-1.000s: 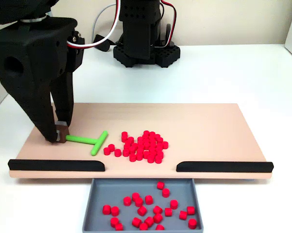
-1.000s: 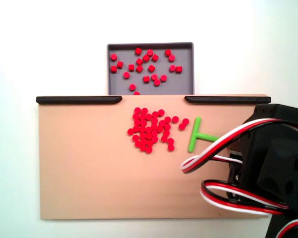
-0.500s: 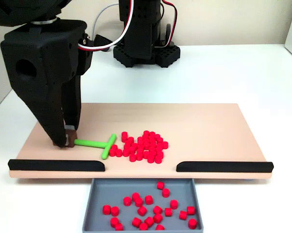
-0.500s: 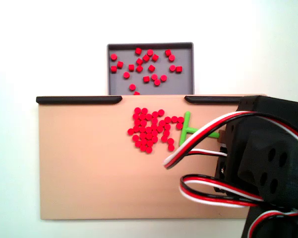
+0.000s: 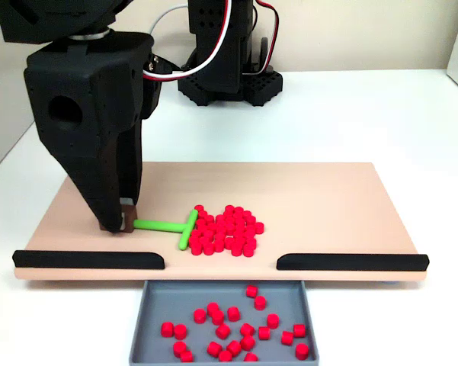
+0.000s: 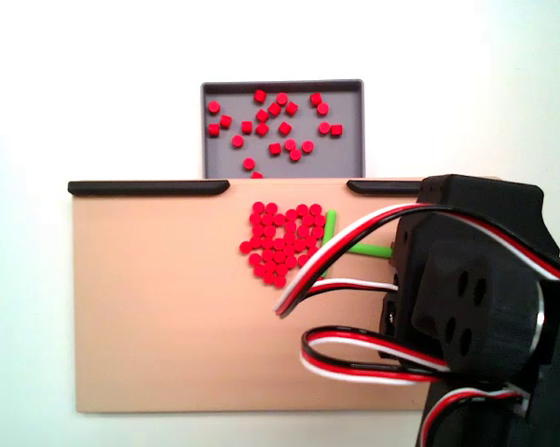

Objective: Gather the right side granules

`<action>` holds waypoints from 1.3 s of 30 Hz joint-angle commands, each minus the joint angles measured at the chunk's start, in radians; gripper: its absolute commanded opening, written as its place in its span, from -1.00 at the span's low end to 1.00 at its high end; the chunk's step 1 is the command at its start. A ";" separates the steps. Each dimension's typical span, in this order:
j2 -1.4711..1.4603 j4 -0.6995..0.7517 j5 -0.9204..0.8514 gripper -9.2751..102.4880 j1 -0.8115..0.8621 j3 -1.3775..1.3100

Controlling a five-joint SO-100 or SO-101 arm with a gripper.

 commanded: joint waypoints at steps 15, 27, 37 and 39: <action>0.015 0.009 -0.394 -0.84 -0.048 0.017; 0.014 0.009 -0.383 -0.84 -0.057 0.017; 0.023 0.009 -0.391 -0.84 -0.048 0.015; 0.028 0.009 -0.387 -0.84 -0.046 0.015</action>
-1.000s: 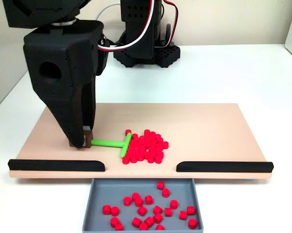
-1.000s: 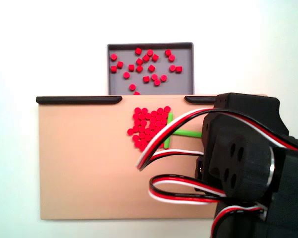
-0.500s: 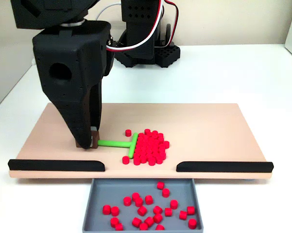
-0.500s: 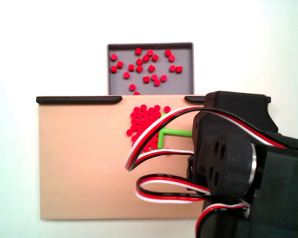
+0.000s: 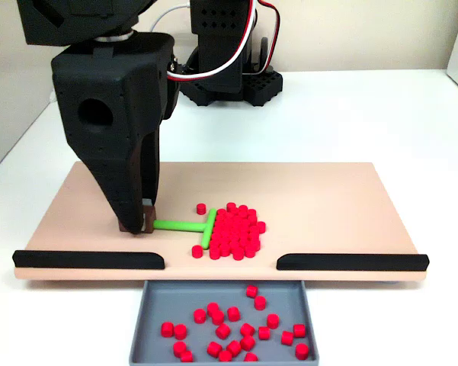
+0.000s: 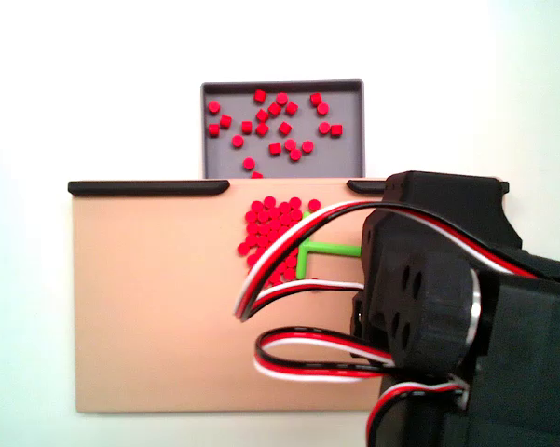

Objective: Gather the right side granules

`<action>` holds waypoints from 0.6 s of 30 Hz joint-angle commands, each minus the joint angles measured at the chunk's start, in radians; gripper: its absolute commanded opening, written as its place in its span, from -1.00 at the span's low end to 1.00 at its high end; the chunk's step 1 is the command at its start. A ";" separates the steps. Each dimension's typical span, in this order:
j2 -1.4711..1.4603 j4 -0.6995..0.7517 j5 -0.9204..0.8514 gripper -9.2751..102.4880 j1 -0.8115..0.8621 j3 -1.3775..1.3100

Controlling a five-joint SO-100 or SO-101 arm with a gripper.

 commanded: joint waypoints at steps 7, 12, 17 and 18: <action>0.037 0.003 -0.360 -0.84 0.002 0.006; 0.058 0.003 -0.353 -0.84 0.005 0.006; 0.092 0.020 -0.337 -0.84 0.009 0.006; 0.100 0.025 -0.333 -0.84 0.011 0.006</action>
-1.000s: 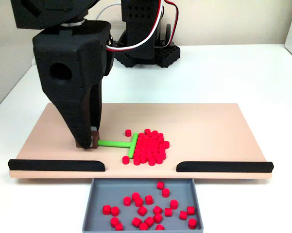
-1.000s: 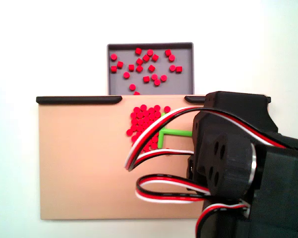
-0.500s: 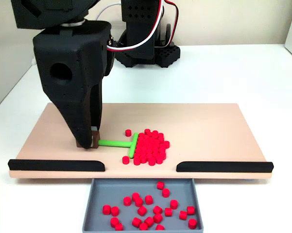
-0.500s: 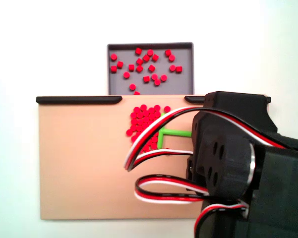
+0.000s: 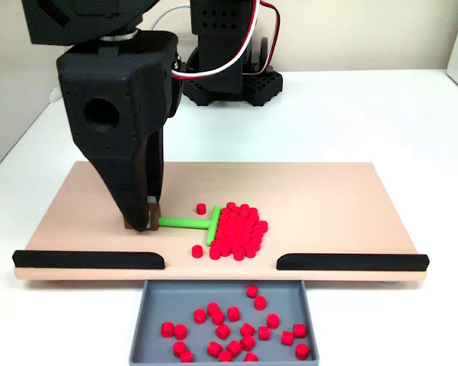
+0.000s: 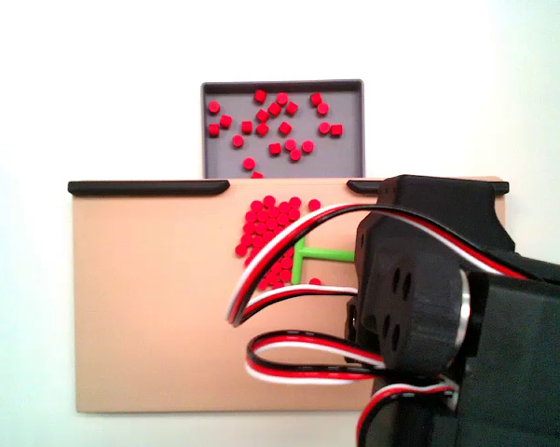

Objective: Gather the right side granules

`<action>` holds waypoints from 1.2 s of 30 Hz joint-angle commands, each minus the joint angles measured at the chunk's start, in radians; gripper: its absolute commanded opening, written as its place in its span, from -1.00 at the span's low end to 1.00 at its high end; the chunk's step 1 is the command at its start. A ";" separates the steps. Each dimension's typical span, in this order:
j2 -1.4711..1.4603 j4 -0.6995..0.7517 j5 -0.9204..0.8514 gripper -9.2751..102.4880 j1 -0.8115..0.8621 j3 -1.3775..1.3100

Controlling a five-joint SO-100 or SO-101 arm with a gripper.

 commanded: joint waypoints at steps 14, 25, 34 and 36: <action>0.219 0.092 -0.081 -0.84 0.025 0.021; 0.554 0.092 0.563 -0.84 -0.028 0.333; 0.847 0.092 1.104 -0.84 -0.061 0.592; 0.913 0.092 1.207 -0.84 -0.066 0.655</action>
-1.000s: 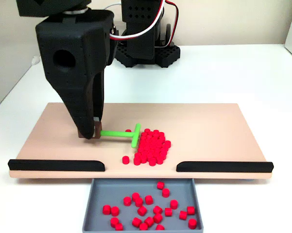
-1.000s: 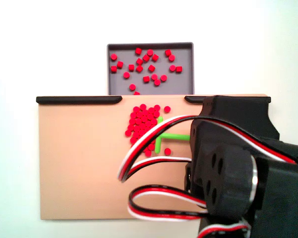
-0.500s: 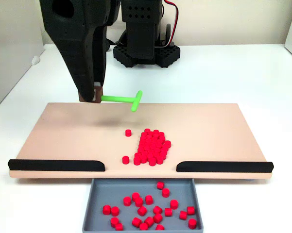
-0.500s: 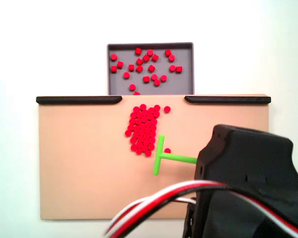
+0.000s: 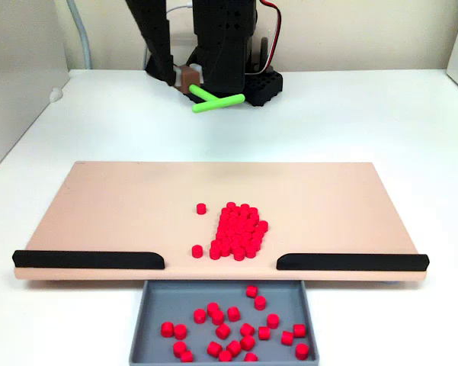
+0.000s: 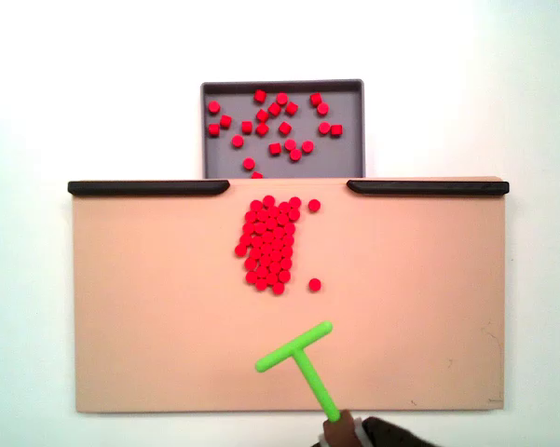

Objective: Gather the right side granules

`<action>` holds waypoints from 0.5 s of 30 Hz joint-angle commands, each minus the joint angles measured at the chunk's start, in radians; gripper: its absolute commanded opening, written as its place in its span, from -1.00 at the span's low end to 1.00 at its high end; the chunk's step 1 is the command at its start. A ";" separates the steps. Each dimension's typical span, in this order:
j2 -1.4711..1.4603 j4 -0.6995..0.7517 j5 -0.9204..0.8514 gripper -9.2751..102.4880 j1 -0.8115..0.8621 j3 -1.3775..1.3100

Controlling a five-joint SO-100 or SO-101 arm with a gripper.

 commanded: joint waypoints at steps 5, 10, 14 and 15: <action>0.186 -0.006 0.365 -0.84 -0.048 0.167; 0.152 0.003 0.532 -0.84 -0.086 0.175; 0.143 0.026 0.561 -0.84 -0.103 0.175; 0.141 0.026 0.561 -0.84 -0.106 0.175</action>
